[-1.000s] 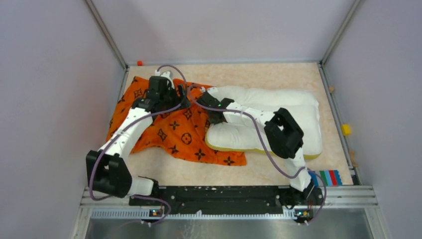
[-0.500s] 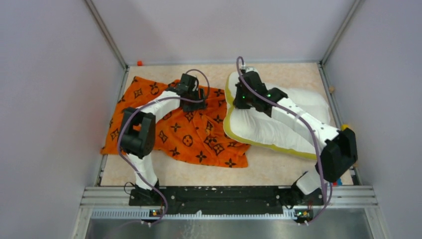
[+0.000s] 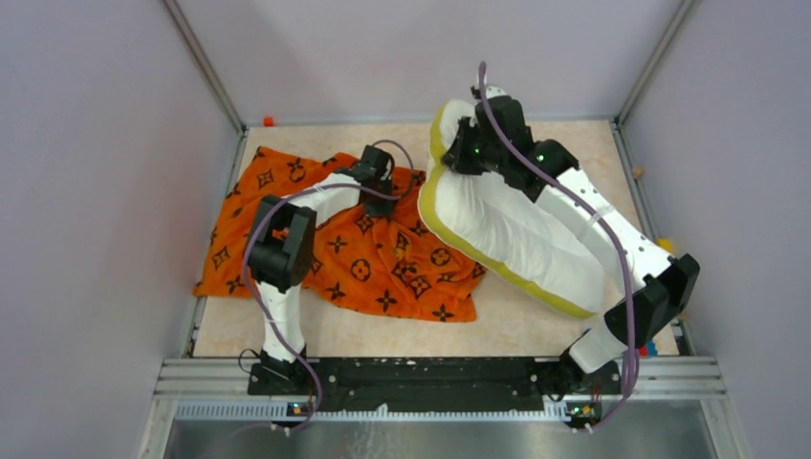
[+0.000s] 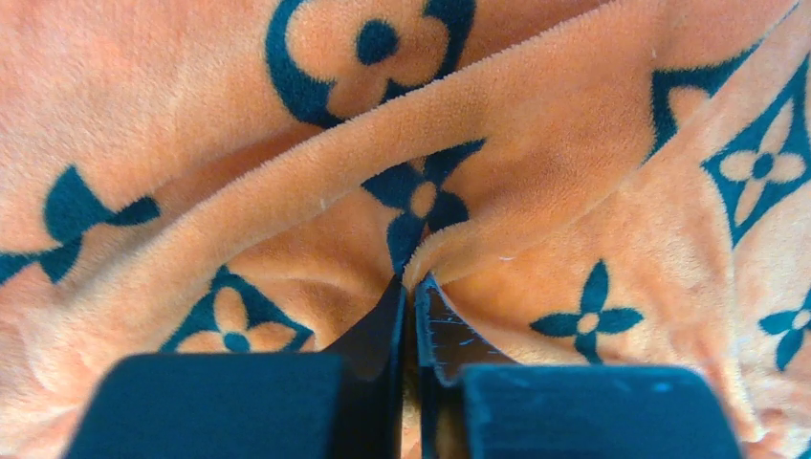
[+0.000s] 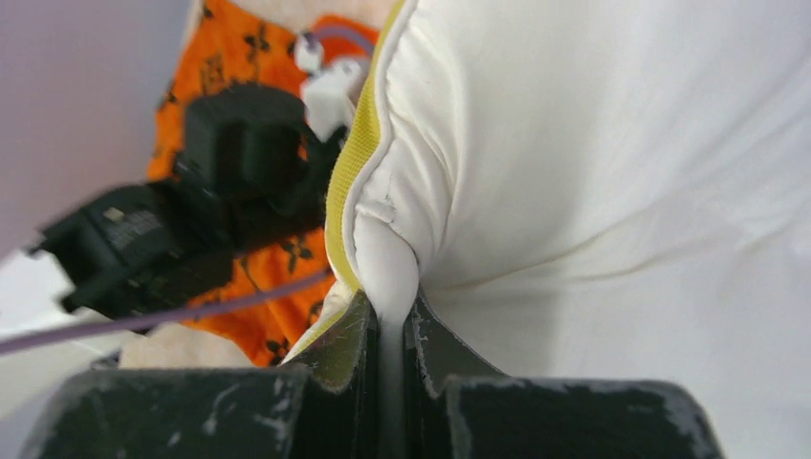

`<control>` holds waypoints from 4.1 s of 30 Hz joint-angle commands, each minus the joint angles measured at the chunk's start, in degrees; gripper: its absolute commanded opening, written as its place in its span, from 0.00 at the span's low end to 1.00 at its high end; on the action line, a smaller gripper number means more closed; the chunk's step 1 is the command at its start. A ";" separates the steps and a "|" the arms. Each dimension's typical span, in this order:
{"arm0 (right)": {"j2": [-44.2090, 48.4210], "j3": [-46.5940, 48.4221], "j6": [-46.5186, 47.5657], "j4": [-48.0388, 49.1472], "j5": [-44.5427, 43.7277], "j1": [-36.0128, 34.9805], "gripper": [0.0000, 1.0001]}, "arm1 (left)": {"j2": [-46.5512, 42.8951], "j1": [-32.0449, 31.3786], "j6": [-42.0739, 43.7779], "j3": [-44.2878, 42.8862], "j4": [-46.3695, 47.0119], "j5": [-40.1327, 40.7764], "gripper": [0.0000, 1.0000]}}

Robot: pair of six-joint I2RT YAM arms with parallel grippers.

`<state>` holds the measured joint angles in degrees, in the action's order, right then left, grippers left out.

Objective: Put the pillow into the pillowcase

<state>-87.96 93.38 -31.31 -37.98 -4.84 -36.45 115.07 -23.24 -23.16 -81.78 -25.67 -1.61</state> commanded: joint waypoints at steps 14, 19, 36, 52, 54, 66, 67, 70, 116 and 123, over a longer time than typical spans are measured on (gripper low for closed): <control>-2.73 -28.96 -8.99 39.88 16.04 0.50 0.00 | -16.56 0.21 -2.65 1.86 -3.27 -2.04 0.00; -3.35 -35.33 -9.25 43.71 23.10 0.22 0.00 | -19.51 0.56 -3.60 1.75 -1.55 -3.00 0.08; 0.17 -26.90 2.53 24.52 26.15 -6.25 0.00 | -24.52 0.50 -4.00 1.74 0.43 -5.53 0.07; -7.71 -24.55 6.41 19.09 27.45 -8.16 0.00 | -30.00 0.39 1.86 4.31 3.47 -4.61 0.08; -8.28 -24.04 6.67 17.96 26.78 -8.05 0.00 | -30.67 0.31 2.07 5.19 4.05 -4.86 0.08; -6.98 -29.99 5.69 20.40 28.90 -9.12 0.00 | -34.71 0.22 -0.07 8.56 7.92 -1.88 0.10; -6.74 -31.27 5.34 21.36 29.13 -9.10 0.00 | -35.28 0.22 -0.58 8.99 8.45 -1.86 0.10; -5.95 -33.59 4.26 23.39 29.05 -9.09 0.00 | -36.93 0.15 -1.71 10.80 10.40 -2.98 0.10; 1.85 -18.14 -0.03 12.83 3.96 -5.32 0.66 | -47.31 -4.52 -11.74 20.94 2.18 -27.24 0.09; 4.54 -30.34 2.15 13.28 0.58 -16.13 0.72 | -45.67 -4.47 -11.77 20.10 2.20 -26.54 0.09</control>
<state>-83.53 70.63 -31.03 -22.55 -2.13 -47.40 69.21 -27.29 -34.41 -58.87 -25.45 -27.57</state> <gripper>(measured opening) 0.705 0.094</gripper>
